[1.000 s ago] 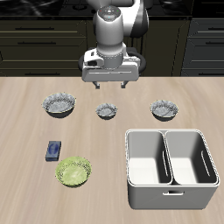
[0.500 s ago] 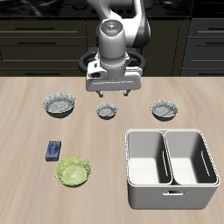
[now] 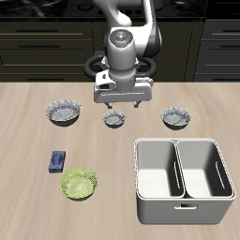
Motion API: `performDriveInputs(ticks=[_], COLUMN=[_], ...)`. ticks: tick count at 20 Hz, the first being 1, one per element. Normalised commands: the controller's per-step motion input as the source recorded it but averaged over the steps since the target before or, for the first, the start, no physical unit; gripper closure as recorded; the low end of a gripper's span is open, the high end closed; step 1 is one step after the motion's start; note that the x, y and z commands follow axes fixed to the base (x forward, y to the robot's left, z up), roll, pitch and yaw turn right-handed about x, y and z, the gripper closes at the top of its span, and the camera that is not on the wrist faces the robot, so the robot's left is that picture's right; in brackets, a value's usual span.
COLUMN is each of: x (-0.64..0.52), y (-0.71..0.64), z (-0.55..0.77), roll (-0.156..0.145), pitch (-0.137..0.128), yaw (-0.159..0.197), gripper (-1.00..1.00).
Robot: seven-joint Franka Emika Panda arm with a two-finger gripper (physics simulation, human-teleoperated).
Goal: Stack the smallest bowl on the middle-sized black bowl
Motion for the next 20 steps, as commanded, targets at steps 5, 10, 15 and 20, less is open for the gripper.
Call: performDriveInputs(ticks=[5, 10, 15, 20], x=[-0.04, -0.02, -0.01, -0.03], y=[0.04, 0.02, -0.05, 0.02], z=[-0.24, -0.20, -0.15, -0.27], roll=[0.000, 0.002, -0.012, 0.011], pitch=[0.036, 0.032, 0.017, 0.047], yaw=[-0.013, -0.009, 0.000, -0.009], gripper=[-1.00, -1.00, -1.00, -1.00])
